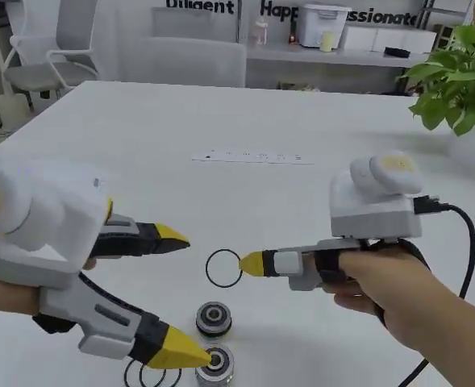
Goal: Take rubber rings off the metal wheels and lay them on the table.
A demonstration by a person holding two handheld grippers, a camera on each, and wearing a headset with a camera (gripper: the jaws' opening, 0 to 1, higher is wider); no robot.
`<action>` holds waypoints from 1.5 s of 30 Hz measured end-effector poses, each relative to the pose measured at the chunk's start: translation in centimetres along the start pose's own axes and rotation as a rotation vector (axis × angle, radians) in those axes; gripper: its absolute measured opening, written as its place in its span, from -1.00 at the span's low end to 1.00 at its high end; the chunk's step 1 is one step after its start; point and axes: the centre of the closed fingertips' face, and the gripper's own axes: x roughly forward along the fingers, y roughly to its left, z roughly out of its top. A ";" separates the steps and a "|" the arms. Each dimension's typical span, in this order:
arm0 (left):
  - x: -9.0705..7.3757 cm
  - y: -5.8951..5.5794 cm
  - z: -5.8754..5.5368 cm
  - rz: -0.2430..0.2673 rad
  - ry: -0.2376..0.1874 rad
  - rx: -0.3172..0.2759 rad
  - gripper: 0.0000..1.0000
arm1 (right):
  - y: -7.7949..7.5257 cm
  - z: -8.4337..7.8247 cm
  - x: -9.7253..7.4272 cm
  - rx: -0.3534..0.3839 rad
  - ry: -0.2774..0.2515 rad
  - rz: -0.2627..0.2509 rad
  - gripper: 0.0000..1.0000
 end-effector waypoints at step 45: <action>-8.5 -1.6 -8.3 0.285 0.020 -0.267 0.77 | 5.2 3.0 -1.0 -0.003 -0.108 0.142 -1.00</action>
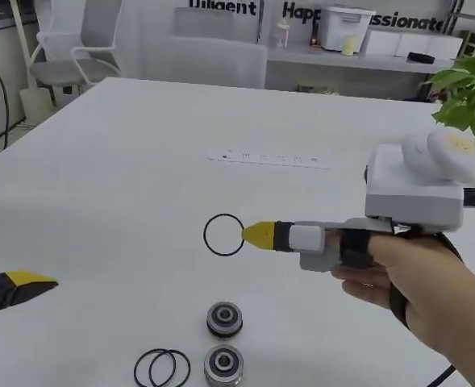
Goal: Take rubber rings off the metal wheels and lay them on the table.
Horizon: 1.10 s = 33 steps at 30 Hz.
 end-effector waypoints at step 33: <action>-0.1 0.1 -1.6 0.021 0.019 -0.075 0.73 | 4.7 -7.1 4.4 -0.149 0.269 0.128 -1.00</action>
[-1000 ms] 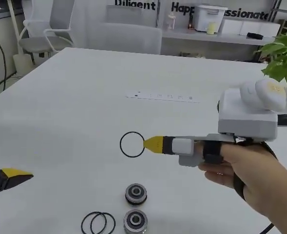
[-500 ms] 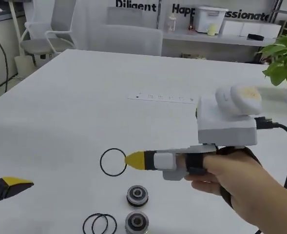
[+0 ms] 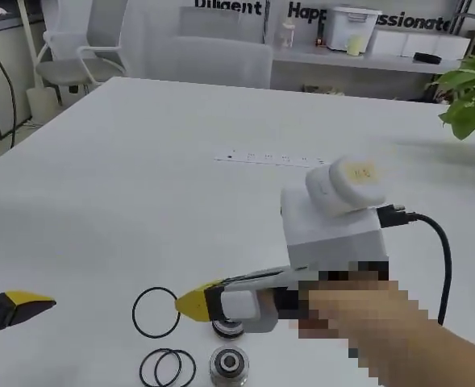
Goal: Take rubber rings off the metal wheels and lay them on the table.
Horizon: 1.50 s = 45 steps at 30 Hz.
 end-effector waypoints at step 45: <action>0.3 -0.3 -0.4 -0.019 0.012 -0.027 0.72 | -2.4 -5.3 3.7 -0.062 0.168 -0.096 -1.00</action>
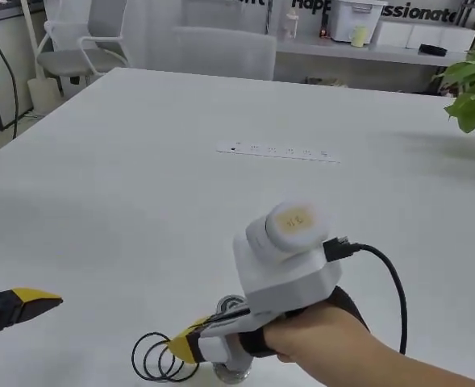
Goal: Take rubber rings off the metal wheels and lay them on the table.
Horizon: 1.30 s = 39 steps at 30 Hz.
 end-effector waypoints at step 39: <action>0.0 -0.1 -0.2 -0.003 0.014 0.007 0.71 | -1.4 -0.6 0.6 -0.076 0.021 -0.062 -0.79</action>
